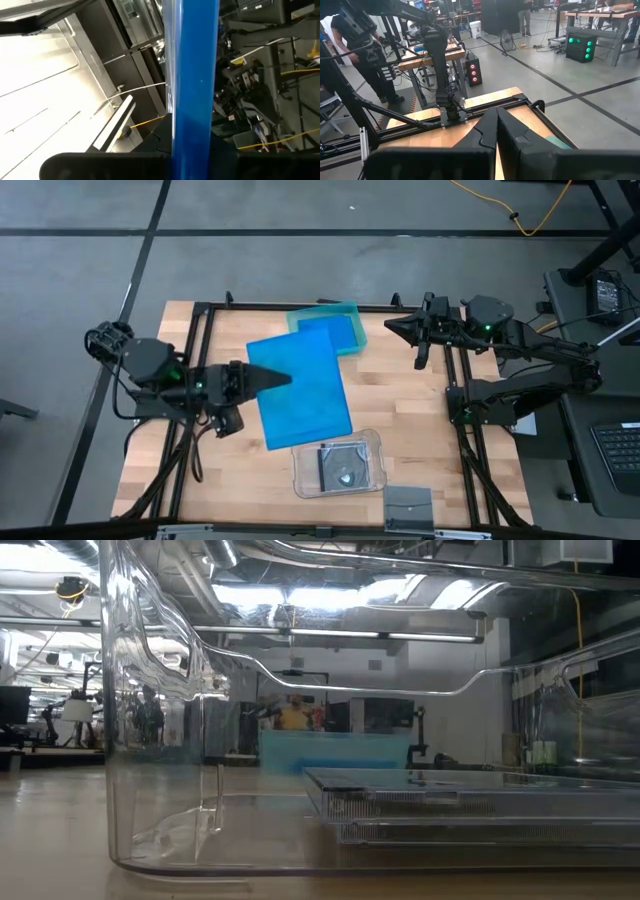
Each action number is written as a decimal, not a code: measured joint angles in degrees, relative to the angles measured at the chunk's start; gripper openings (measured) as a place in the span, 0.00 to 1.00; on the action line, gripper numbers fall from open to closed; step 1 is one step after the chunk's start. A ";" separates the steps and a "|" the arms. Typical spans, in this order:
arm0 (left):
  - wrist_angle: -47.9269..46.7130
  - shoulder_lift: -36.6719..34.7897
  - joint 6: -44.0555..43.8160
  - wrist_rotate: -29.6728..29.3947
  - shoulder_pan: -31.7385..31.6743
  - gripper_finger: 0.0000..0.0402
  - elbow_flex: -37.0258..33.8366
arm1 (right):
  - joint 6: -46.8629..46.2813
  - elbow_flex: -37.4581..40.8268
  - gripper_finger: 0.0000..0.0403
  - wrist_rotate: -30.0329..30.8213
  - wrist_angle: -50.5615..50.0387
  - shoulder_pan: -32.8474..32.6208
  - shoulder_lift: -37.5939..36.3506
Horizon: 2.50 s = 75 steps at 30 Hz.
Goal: Pick & place jewel cases by type
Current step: Put the blue CD case into the green bin
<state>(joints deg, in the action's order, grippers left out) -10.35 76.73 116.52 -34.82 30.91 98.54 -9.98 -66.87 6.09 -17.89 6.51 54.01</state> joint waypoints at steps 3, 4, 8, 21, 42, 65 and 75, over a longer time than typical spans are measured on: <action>0.53 0.00 -3.82 -0.19 0.25 0.01 0.00 | 0.00 0.00 0.02 0.02 0.00 -0.01 -0.01; 1.07 0.00 -6.34 -0.19 0.25 0.01 0.00 | 0.00 0.00 0.02 0.04 0.00 -0.01 -0.01; 3.32 -0.20 -18.59 -0.16 -0.31 0.01 0.00 | -0.02 0.00 0.02 0.95 -0.02 0.01 -0.01; 3.28 -4.43 -67.68 0.34 -5.91 0.01 0.00 | 0.60 0.00 0.02 0.94 -0.87 0.01 0.01; 2.58 -8.83 -124.66 -1.26 -16.11 0.01 0.00 | 12.33 0.00 0.02 0.87 -2.12 0.01 0.01; -21.17 -2.55 -134.39 15.42 -35.95 0.02 -0.02 | 22.97 -18.44 0.05 -34.97 -26.31 22.01 13.12; -18.28 0.20 -127.50 16.55 -36.38 0.02 -0.02 | 19.19 -22.01 0.25 -39.53 -15.75 25.74 21.13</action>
<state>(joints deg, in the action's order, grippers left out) -28.63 76.93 -10.98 -18.26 -5.48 98.52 9.21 -88.88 -33.44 -33.64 32.25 75.14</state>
